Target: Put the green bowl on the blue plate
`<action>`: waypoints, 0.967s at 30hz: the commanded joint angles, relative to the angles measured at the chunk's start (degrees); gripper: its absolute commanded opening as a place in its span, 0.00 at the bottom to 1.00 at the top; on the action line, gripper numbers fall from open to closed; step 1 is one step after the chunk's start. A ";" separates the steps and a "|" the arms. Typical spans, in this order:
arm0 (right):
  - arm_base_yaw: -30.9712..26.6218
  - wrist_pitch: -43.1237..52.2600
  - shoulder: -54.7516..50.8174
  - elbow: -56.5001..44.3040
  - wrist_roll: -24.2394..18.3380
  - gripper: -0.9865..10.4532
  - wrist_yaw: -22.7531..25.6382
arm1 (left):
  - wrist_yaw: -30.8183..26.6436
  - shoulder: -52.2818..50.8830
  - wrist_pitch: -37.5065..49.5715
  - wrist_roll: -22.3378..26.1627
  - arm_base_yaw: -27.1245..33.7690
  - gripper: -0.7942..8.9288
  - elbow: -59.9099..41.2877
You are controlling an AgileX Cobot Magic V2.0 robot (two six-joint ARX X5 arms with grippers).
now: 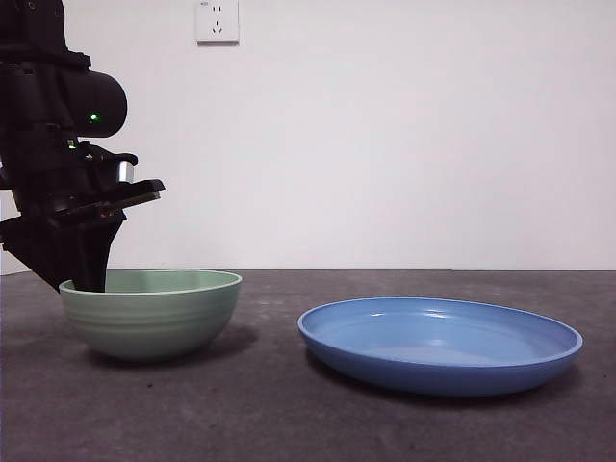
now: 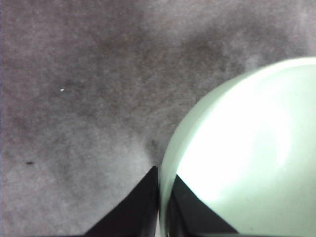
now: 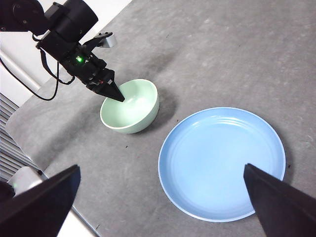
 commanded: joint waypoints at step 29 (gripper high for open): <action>0.22 0.37 0.20 1.18 -0.07 0.64 -0.13 | -0.13 14.99 -11.28 -2.97 -20.98 0.10 30.38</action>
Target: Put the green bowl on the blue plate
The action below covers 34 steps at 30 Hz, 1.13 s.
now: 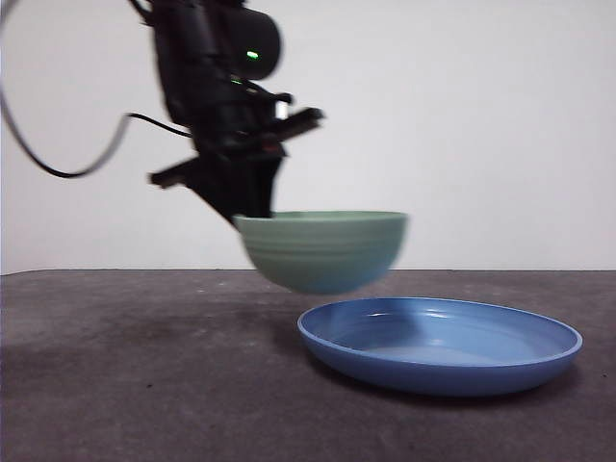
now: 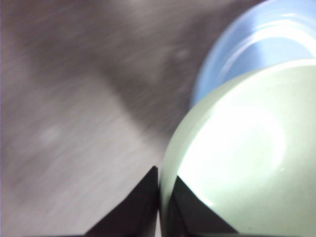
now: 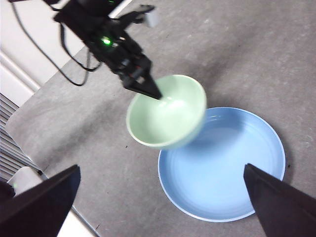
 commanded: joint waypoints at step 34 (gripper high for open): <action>0.20 0.35 0.20 1.18 -0.07 0.64 0.02 | 0.00 14.93 -0.07 0.35 -8.37 0.11 13.57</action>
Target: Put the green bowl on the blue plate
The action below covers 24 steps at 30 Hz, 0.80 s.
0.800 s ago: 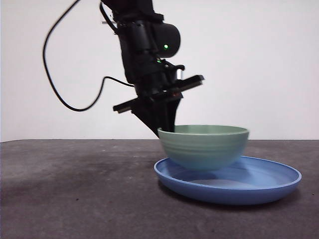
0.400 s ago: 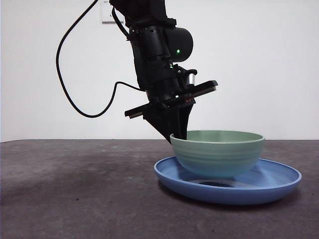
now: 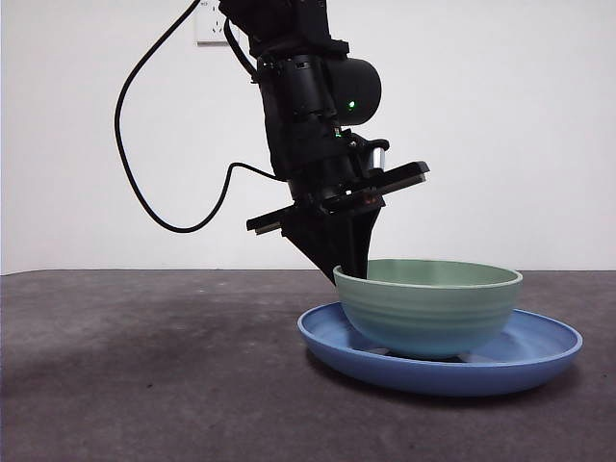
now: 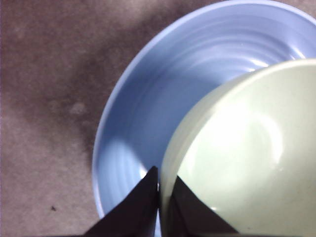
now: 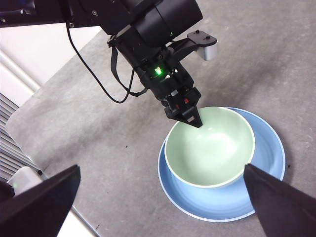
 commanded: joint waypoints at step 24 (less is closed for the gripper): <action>0.22 0.09 0.17 1.18 -0.09 0.64 -0.17 | 0.04 -22.01 -12.50 6.93 3.87 0.63 3.04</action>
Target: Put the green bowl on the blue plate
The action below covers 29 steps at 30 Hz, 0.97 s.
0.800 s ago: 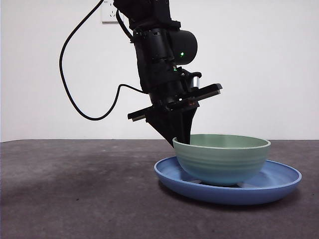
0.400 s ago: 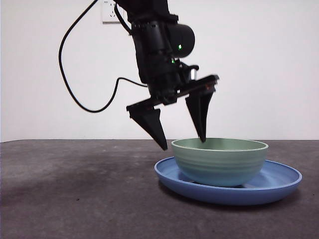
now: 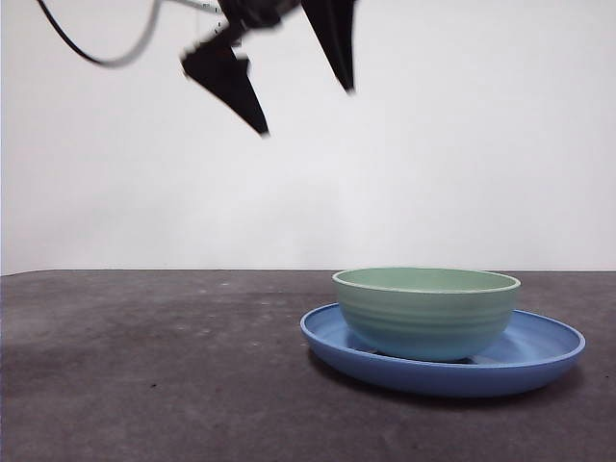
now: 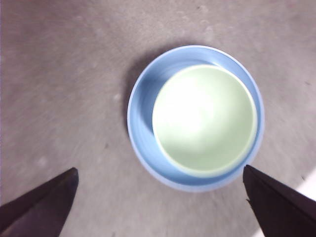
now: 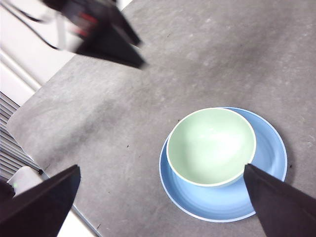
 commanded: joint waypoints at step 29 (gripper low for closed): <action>0.22 0.20 0.20 1.18 0.00 0.64 -0.17 | 14.69 -64.17 21.24 5.22 4.76 0.64 -57.75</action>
